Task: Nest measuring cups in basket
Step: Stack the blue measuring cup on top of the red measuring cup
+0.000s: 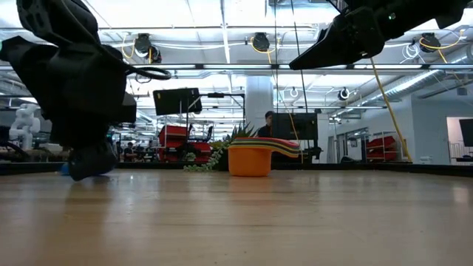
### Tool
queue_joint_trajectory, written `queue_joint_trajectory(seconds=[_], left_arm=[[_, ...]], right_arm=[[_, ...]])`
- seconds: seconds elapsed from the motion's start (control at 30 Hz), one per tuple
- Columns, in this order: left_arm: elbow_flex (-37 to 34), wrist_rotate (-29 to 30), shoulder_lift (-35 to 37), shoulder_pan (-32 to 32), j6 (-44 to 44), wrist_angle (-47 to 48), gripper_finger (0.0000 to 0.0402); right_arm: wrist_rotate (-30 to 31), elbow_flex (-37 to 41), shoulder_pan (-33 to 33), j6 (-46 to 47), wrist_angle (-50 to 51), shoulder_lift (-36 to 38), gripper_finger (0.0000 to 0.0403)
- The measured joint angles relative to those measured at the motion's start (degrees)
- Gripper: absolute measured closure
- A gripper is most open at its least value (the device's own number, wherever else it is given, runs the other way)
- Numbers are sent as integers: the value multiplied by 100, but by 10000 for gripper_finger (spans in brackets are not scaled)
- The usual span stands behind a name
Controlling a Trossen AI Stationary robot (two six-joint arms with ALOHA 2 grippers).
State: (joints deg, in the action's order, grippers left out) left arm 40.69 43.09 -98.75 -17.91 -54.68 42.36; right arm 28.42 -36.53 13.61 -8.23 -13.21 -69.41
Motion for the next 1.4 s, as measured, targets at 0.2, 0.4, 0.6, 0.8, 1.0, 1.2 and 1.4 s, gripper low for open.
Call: queue_joint_trajectory(seconds=[0.2, 0.4, 0.6, 0.8, 1.0, 1.2, 1.4], left_arm=[[0, -145, 454, -12, 66, -50, 394], [2, -148, 978, -135, 182, -73, 394], [2, -185, 1435, -245, 328, -71, 394], [4, -366, 1741, -270, 500, -92, 394], [9, -907, 1831, -269, 1179, -528, 396], [13, -1307, 1835, -275, 1866, -1226, 396], [13, -1432, 1833, -291, 2306, -1706, 396]], right_arm=[[0, 0, 0, -14, -2, 0, 186], [0, 0, -4, -17, -2, 0, 186], [0, 0, -4, -17, -4, 0, 186], [0, 0, -4, -17, -4, 0, 186], [0, 0, -4, 221, -299, -86, 186], [-14, -58, 21, 60, -1178, -804, 186], [-23, -580, 35, 21, -1181, -1525, 186]])
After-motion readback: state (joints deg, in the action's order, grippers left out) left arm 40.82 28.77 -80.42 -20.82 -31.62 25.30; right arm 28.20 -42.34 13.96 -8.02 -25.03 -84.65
